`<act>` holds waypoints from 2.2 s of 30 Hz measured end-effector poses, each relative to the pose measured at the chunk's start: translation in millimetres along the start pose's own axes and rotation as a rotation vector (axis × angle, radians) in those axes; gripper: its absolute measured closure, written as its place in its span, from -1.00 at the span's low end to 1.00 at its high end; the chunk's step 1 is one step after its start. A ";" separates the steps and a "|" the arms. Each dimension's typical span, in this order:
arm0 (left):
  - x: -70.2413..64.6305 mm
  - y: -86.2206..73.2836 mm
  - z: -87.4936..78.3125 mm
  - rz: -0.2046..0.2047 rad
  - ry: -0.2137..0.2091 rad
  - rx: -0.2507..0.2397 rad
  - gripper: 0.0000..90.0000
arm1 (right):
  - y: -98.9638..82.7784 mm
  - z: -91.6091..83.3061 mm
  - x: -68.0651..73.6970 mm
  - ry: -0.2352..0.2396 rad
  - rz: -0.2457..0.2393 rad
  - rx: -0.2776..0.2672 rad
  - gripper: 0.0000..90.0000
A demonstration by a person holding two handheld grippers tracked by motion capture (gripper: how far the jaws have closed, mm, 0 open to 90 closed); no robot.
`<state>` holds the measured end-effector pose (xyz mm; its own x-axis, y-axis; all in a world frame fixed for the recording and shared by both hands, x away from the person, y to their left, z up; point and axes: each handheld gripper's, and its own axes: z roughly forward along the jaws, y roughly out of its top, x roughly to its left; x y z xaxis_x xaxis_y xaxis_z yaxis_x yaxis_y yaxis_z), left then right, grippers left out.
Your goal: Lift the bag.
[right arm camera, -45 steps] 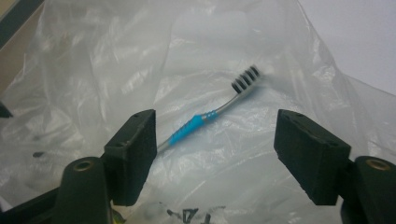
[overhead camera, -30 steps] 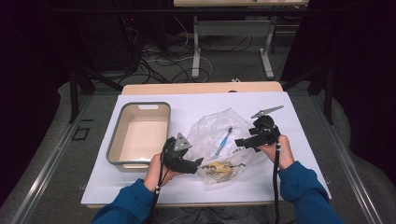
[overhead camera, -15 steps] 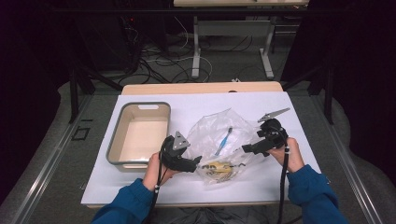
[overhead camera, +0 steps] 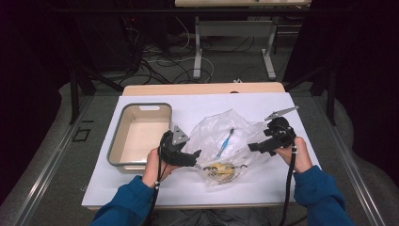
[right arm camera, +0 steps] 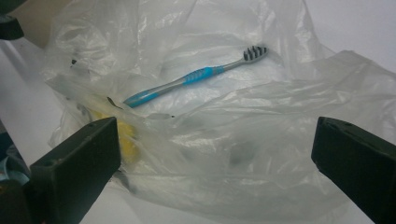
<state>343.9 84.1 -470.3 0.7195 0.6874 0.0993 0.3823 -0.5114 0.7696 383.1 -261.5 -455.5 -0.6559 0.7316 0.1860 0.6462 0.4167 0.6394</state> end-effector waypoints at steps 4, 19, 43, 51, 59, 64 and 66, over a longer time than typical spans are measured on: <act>-6.5 10.0 7.1 0.016 -0.004 0.000 -0.55 | -1.5 -1.6 -1.1 -0.018 0.010 0.008 -0.92; -26.2 10.1 92.4 0.097 0.040 0.175 -0.21 | -2.0 22.6 2.4 -0.121 -0.031 0.023 -0.60; -21.4 -5.0 53.8 0.089 0.118 0.049 0.99 | -19.6 42.9 -24.5 -0.248 -0.038 0.159 0.85; -24.8 -2.4 48.5 0.107 0.097 0.060 0.80 | 6.8 17.9 -15.5 -0.205 0.013 0.013 -0.39; -15.4 25.6 60.3 0.094 0.180 0.090 -0.25 | 21.3 38.4 -23.5 -0.305 0.036 0.035 -0.74; -13.4 23.8 83.3 0.126 0.151 0.202 -0.18 | 15.9 55.0 -32.0 -0.271 0.080 0.045 -0.52; -14.4 21.6 87.8 0.126 0.127 0.233 0.01 | 15.4 51.9 -29.7 -0.239 0.096 0.032 -0.68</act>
<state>392.7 17.9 -510.5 0.6967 0.6628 0.2745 0.4285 -0.6913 0.5818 432.8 -248.8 -489.8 -0.4826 0.8737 0.0608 0.7155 0.3533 0.6027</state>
